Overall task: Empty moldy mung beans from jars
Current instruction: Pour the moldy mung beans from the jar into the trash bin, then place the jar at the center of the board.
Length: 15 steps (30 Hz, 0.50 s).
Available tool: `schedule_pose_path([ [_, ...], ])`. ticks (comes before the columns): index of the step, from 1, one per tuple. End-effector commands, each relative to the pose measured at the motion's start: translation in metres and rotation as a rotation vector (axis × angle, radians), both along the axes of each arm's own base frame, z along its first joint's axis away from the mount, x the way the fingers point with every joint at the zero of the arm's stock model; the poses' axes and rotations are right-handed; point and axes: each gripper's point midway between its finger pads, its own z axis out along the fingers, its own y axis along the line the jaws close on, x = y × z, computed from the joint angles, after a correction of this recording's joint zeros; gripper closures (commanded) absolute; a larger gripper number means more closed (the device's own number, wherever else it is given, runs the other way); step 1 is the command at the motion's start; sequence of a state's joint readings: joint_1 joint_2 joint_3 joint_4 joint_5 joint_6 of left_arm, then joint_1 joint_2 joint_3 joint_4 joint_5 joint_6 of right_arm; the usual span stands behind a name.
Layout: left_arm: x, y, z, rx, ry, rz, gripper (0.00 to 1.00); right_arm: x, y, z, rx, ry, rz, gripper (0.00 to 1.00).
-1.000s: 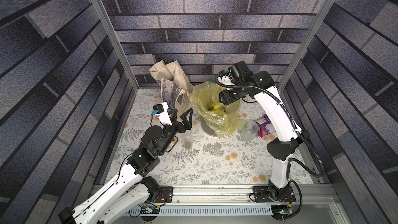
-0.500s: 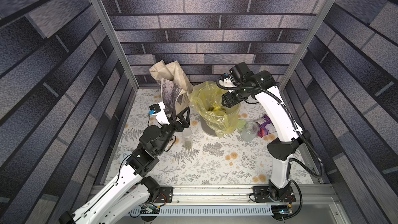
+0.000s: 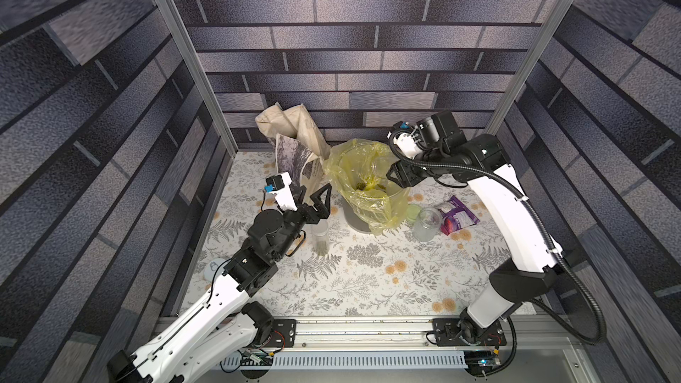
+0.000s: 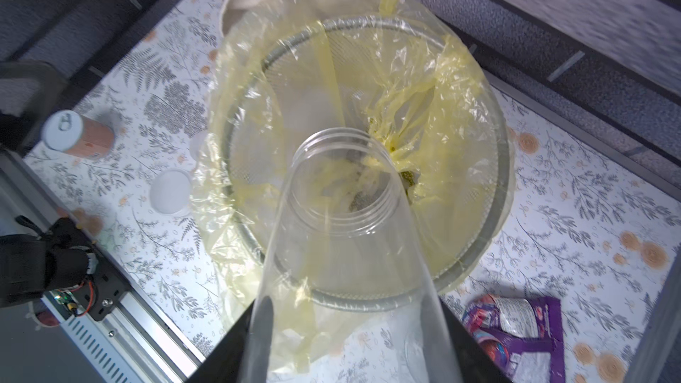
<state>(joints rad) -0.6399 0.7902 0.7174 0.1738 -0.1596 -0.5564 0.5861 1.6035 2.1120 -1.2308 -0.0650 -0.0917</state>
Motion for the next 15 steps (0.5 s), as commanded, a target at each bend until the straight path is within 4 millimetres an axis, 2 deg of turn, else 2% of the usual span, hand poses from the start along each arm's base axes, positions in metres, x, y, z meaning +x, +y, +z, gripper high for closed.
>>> schedule_pose_path([
  [1,0.0,-0.009,0.024,-0.011,-0.071,-0.044,0.0,-0.002,0.017,0.033,0.199,-0.118,0.049,0.55],
  [5,-0.001,-0.025,0.041,-0.038,-0.115,-0.125,0.0,-0.013,0.016,0.036,0.308,-0.203,0.056,0.55],
  [8,-0.007,-0.034,0.06,-0.084,-0.16,-0.192,0.0,-0.013,0.009,0.028,0.355,-0.265,0.017,0.56],
  [11,-0.014,-0.039,0.075,-0.129,-0.232,-0.226,0.0,-0.015,0.006,0.026,0.493,-0.367,-0.013,0.56],
  [13,-0.014,-0.04,0.079,-0.172,-0.248,-0.231,0.0,-0.023,0.009,0.023,0.594,-0.426,0.016,0.56],
  [14,-0.013,-0.042,0.08,-0.191,-0.245,-0.241,0.0,-0.024,0.009,0.008,0.616,-0.425,0.017,0.55],
  [15,-0.013,-0.045,0.081,-0.209,-0.24,-0.255,0.0,-0.025,0.007,0.007,0.649,-0.449,0.008,0.55],
])
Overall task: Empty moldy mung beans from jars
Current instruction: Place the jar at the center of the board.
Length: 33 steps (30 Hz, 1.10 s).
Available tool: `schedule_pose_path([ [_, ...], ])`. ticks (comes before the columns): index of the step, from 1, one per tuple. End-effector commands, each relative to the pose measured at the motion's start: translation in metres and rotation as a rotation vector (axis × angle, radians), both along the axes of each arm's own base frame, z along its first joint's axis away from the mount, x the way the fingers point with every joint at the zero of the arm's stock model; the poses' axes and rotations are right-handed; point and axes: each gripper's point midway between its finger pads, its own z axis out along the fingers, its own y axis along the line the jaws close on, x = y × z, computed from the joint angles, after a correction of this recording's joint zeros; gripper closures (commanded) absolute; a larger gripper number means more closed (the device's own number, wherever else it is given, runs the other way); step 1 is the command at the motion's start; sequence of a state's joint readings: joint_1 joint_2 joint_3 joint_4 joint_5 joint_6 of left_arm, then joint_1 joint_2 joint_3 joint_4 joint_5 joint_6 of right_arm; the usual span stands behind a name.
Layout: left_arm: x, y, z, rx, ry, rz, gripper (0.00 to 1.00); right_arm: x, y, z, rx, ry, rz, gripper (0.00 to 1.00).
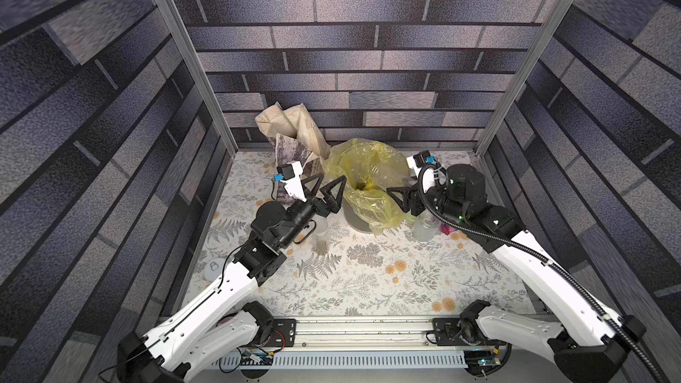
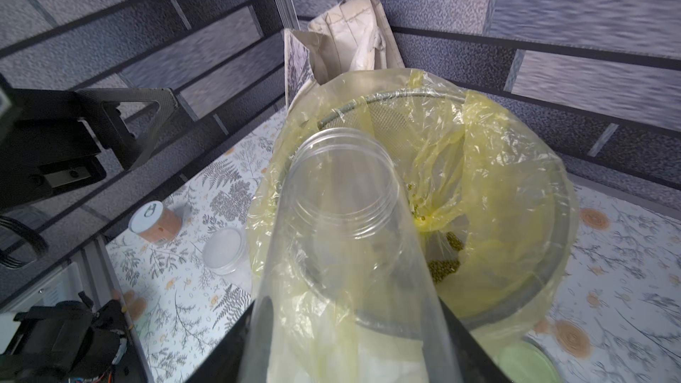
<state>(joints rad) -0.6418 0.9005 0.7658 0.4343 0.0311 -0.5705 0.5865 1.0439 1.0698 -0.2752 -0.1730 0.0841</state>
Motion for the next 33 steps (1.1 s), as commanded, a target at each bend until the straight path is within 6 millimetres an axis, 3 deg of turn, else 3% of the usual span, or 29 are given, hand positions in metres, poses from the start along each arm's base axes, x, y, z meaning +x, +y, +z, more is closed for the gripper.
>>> schedule_pose_path([
  [1,-0.009,-0.009,0.03,-0.109,-0.065,-0.083,0.0,0.005,0.004,0.046,0.245,-0.202,-0.004,0.55],
  [15,-0.008,-0.076,0.029,-0.092,0.037,-0.267,0.0,-0.026,0.003,0.068,0.432,-0.327,0.099,0.55],
  [26,-0.013,-0.121,0.039,-0.1,0.044,-0.403,0.0,-0.027,0.005,0.055,0.45,-0.297,0.107,0.55],
  [33,-0.01,-0.142,0.04,-0.094,0.06,-0.436,0.04,-0.031,0.004,0.058,0.458,-0.313,0.12,0.55],
])
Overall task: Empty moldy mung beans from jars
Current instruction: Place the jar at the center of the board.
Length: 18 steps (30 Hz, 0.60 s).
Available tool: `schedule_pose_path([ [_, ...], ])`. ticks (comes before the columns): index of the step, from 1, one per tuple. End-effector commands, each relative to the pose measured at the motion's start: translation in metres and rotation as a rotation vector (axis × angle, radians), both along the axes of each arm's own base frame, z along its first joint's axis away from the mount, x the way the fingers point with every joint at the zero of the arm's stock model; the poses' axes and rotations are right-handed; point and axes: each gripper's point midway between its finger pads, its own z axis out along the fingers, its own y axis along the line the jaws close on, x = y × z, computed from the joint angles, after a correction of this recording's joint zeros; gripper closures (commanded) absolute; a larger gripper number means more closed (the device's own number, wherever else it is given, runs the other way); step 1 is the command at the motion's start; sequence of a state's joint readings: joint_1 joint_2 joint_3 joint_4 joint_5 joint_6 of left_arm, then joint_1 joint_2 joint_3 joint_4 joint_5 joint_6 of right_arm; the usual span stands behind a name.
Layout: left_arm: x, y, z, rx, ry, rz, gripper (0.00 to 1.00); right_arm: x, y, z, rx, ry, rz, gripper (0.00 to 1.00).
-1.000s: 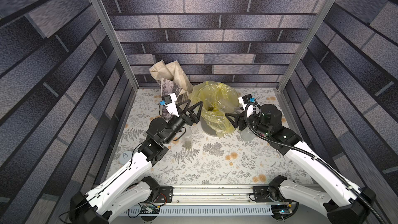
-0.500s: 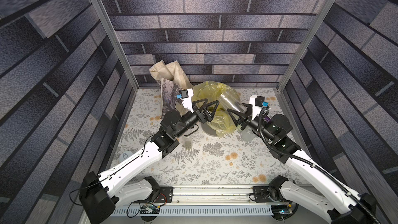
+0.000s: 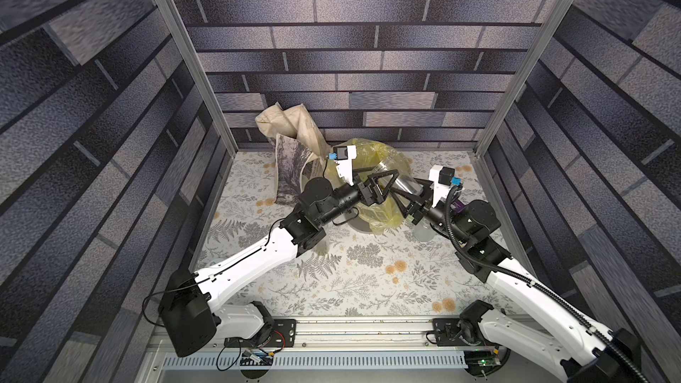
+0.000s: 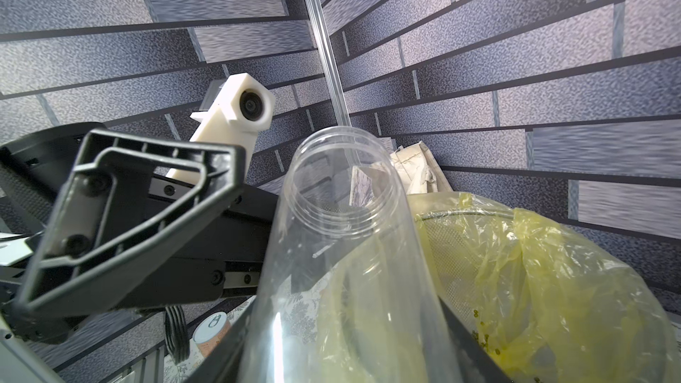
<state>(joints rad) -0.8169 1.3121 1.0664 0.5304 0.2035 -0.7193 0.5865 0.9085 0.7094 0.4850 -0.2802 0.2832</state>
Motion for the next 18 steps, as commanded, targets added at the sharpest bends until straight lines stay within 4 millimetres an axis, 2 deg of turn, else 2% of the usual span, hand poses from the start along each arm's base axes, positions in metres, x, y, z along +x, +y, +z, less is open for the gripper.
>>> schedule_pose_path([
  [1,-0.012,-0.011,0.024,-0.041,-0.029,-0.061,0.05,-0.008,-0.001,0.008,0.023,-0.032,0.026,0.55],
  [5,-0.008,-0.016,0.022,-0.035,-0.012,-0.057,0.13,-0.008,0.0,0.006,0.018,-0.032,0.031,0.55],
  [7,-0.006,-0.019,0.021,-0.026,0.002,-0.052,0.21,-0.008,0.0,0.005,0.015,-0.031,0.031,0.55],
  [12,-0.004,-0.024,0.019,-0.021,0.012,-0.045,0.21,-0.009,0.003,0.004,0.008,-0.03,0.048,0.55],
  [18,-0.01,-0.027,0.022,-0.023,-0.015,-0.083,0.28,-0.007,0.003,0.003,0.003,-0.026,0.041,0.55],
])
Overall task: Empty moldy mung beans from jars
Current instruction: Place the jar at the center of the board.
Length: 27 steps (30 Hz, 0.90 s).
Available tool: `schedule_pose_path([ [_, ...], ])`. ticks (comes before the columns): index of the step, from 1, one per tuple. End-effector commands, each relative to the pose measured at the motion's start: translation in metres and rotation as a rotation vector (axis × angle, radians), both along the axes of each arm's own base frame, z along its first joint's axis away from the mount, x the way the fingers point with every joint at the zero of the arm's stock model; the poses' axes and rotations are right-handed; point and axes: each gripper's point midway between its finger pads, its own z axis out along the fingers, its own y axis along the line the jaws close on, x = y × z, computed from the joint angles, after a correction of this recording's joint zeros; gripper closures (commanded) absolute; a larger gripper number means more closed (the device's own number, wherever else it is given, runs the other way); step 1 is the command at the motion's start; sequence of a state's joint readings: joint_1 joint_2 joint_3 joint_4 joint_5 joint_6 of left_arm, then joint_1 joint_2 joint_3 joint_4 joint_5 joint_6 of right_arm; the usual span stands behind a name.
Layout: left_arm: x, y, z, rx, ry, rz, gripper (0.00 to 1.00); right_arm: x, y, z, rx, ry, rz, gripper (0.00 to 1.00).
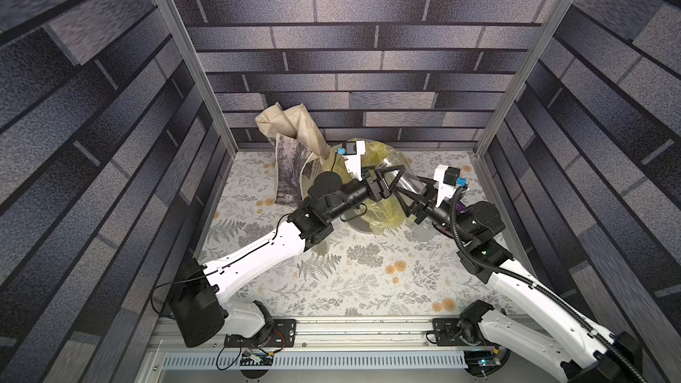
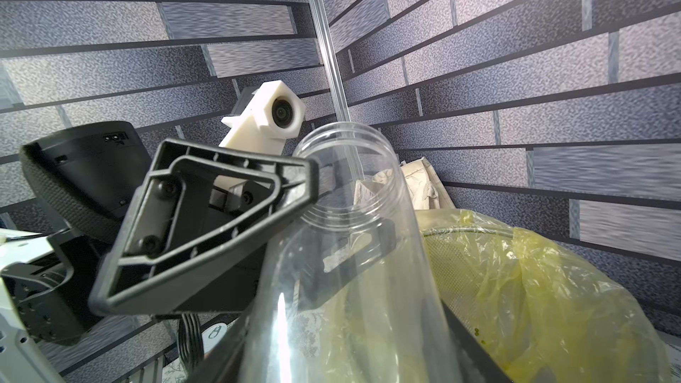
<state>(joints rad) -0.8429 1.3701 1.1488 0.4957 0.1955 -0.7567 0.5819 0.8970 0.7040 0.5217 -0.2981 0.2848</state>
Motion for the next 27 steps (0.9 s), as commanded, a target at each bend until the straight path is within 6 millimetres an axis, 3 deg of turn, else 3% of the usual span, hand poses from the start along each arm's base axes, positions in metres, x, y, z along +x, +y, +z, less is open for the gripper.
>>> schedule_pose_path([
  [1,-0.014,-0.011,0.015,-0.014,-0.06,-0.068,0.29,-0.001,0.005,-0.006,-0.02,0.013,0.026,0.55],
  [5,-0.016,-0.015,0.012,0.008,-0.059,-0.101,0.31,0.0,0.005,-0.005,-0.02,0.017,0.023,0.55],
  [7,-0.02,-0.021,0.011,0.024,-0.057,-0.136,0.19,-0.001,0.005,-0.004,-0.024,0.02,0.028,0.55],
  [12,-0.026,-0.033,0.008,0.052,-0.047,-0.196,0.11,-0.001,0.007,-0.004,-0.033,0.022,0.034,0.55],
  [19,-0.021,-0.026,0.008,0.042,-0.042,-0.144,0.23,-0.001,0.005,-0.005,-0.026,0.024,0.025,0.55],
  [27,-0.013,-0.015,0.012,0.022,-0.046,-0.065,0.16,0.001,0.005,-0.007,-0.021,0.028,0.02,0.56],
])
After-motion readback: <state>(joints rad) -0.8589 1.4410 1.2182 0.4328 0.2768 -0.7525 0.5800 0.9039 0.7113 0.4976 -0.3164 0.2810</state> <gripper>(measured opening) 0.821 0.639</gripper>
